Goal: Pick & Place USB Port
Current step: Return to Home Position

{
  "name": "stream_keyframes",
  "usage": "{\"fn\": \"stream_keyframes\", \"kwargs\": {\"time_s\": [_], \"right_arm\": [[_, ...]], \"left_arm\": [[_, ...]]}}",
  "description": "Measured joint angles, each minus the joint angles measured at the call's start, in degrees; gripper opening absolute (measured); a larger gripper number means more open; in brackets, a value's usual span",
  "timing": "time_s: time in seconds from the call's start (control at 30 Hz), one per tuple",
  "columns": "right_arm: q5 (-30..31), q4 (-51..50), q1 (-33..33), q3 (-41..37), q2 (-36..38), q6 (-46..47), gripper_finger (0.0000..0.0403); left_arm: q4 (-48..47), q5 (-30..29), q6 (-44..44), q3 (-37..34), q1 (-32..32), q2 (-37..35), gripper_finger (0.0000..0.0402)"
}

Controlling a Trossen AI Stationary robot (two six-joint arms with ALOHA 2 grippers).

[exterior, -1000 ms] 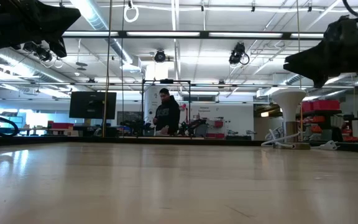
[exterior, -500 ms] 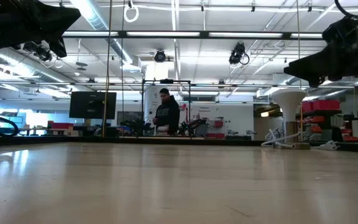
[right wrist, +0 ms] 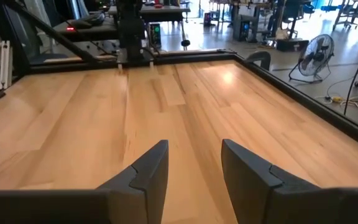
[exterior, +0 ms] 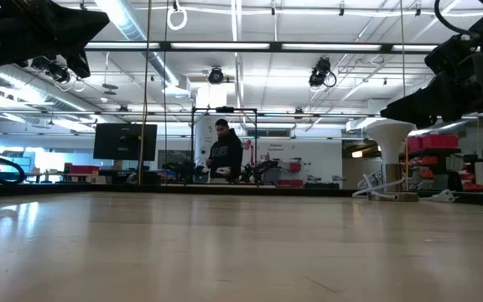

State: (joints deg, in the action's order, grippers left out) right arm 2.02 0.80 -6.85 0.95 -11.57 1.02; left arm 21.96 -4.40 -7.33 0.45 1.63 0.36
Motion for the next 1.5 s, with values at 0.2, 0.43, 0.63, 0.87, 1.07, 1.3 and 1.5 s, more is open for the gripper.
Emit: {"fn": "stream_keyframes", "kwargs": {"time_s": [0.2, 0.43, 0.63, 0.87, 1.07, 1.3, 1.5], "right_arm": [[0.0, 0.0, 0.0, 0.0, 0.0, 0.0, 0.0151], [0.0, 0.0, 0.0, 0.0, 0.0, 0.0, 0.0151], [0.0, 0.0, 0.0, 0.0, 0.0, 0.0, 0.0151], [0.0, 0.0, 0.0, 0.0, 0.0, 0.0, 0.0151], [0.0, 0.0, 0.0, 0.0, 0.0, 0.0, 0.0151], [0.0, 0.0, 0.0, 0.0, 0.0, 0.0, 0.0151], [0.0, 0.0, 0.0, 0.0, 0.0, 0.0, 0.0151]], "left_arm": [[0.1, 0.0, 0.0, 0.0, 0.0, 0.0, 0.0018], [0.1, 0.0, 0.0, 0.0, 0.0, 0.0, 0.0018], [0.0, 0.0, 0.4, 0.0, 0.0, 0.0, 0.0018], [-8.8, 0.0, 0.1, 0.0, 0.0, 0.0, 0.0018], [-10.3, 0.0, 0.1, 0.0, 0.0, 0.0, 0.0018], [-10.2, 0.0, 0.0, 0.0, 0.0, 0.0, 0.0018], [-10.2, 0.0, 0.0, 0.0, 0.0, 0.0, 0.0018]]}}
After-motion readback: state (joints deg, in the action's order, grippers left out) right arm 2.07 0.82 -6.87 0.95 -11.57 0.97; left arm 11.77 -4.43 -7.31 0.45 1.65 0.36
